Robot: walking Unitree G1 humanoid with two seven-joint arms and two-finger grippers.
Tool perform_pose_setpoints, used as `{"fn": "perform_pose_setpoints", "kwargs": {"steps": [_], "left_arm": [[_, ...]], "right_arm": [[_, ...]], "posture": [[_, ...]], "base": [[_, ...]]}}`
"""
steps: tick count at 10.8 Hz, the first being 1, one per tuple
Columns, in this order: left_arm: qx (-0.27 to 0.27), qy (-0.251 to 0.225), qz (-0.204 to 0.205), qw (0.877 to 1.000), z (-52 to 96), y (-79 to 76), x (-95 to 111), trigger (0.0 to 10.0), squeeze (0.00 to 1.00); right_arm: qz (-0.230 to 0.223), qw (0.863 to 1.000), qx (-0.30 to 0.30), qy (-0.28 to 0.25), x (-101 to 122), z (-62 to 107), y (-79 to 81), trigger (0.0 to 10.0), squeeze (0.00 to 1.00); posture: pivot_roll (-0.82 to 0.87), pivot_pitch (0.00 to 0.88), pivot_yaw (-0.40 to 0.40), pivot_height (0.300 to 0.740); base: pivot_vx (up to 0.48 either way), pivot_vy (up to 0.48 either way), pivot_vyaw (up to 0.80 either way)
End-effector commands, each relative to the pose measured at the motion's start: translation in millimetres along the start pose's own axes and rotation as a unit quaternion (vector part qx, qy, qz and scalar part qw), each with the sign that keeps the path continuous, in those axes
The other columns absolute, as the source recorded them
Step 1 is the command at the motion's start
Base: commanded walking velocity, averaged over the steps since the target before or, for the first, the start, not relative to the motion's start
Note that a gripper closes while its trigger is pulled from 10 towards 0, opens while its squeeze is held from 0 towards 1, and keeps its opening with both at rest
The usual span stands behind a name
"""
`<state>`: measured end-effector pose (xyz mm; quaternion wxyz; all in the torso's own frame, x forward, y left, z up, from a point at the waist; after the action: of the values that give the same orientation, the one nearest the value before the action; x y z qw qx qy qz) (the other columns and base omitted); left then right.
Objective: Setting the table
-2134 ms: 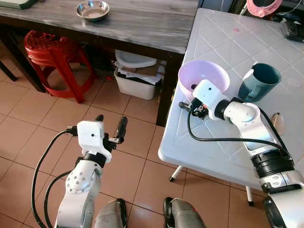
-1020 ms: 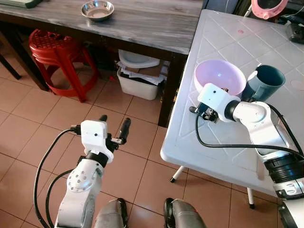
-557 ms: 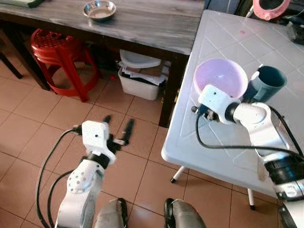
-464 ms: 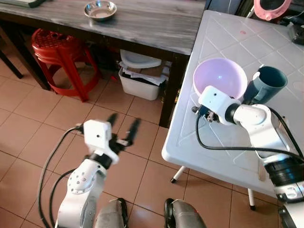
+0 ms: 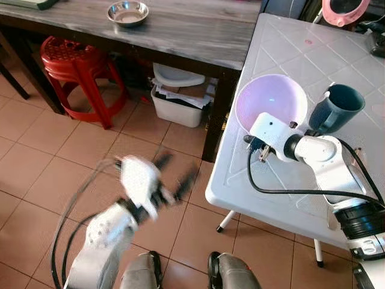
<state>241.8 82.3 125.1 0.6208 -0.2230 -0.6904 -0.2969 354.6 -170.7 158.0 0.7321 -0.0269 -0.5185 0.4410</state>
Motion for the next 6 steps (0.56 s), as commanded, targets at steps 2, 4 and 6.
{"fn": "perform_pose_setpoints", "kwargs": {"steps": [2,4,6], "left_arm": [[-0.016,0.007,-0.017,1.0,-0.8,-1.2,-3,10.0,0.0],[-0.003,0.009,-0.022,1.0,-1.6,3.4,-4,10.0,0.0],[0.05,0.034,-0.038,0.997,-3.6,19.1,-11,10.0,0.0]], "right_arm": [[-0.015,0.999,0.01,0.044,-24,-0.2,6.8,0.0,0.0],[-0.011,0.999,-0.005,0.045,-24,-0.7,2.3,0.0,0.0],[-0.013,0.999,-0.02,0.045,-27,-1.5,0.2,0.0,0.0]], "posture": [[-0.04,0.2,-0.019,0.74],[-0.04,0.194,-0.018,0.74],[-0.04,0.189,-0.018,0.74]], "base": [[0.0,0.0,0.0],[0.0,0.0,0.0],[0.0,0.0,0.0]]}}
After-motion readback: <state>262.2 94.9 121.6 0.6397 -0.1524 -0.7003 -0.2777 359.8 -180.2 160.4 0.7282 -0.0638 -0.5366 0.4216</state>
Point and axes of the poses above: a point about 5 cm out from each wrist's last joint towards the gripper, its own z axis pointing back from the gripper into the wrist, its own x axis along the axis of the wrist's last joint, y = z × x, the point moved 3 cm from there along -z, pointing out of the wrist towards the gripper, and after that the axes turned 10 degrees about -z, right-handed, at the moved point
